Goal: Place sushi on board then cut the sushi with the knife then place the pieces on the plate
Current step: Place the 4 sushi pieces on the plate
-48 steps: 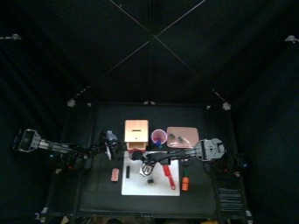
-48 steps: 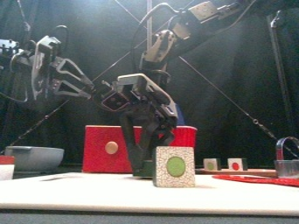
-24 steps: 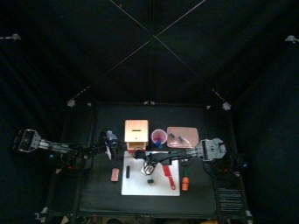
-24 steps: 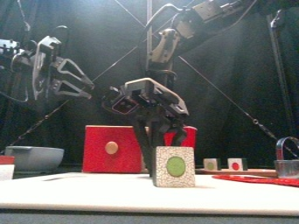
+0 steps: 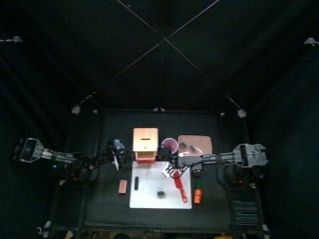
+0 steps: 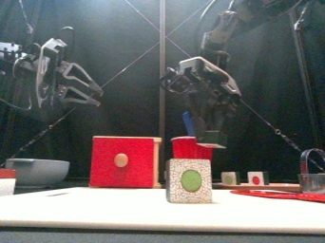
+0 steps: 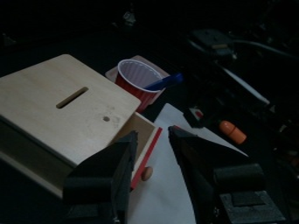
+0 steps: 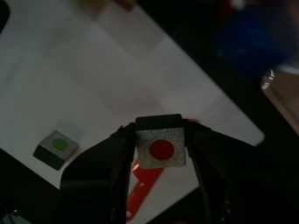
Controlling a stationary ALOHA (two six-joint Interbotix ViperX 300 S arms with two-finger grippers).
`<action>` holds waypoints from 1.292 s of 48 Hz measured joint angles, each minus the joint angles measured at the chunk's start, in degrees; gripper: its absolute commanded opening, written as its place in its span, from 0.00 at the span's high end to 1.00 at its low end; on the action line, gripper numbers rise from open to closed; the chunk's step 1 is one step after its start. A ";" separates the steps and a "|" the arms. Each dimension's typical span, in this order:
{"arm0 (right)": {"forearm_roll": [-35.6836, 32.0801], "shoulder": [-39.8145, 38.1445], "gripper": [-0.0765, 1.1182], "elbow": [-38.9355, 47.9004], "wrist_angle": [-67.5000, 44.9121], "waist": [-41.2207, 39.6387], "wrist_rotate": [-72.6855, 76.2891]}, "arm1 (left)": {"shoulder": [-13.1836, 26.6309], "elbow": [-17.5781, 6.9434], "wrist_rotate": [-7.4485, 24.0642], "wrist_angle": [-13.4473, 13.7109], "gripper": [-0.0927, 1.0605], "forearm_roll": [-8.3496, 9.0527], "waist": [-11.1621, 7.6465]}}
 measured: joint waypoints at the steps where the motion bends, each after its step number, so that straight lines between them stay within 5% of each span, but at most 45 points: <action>1: -0.18 -0.97 0.31 0.70 0.00 -0.53 0.18 | 0.00 0.00 0.00 0.09 0.26 0.09 0.00; 31: -5.27 -30.41 0.31 22.32 -2.37 -18.54 3.34 | 0.00 -0.26 -0.09 0.00 0.26 1.41 0.97; 62: -1.67 -33.22 0.31 33.31 -9.58 -30.41 2.20 | 0.00 -0.26 0.00 0.00 0.26 3.34 3.87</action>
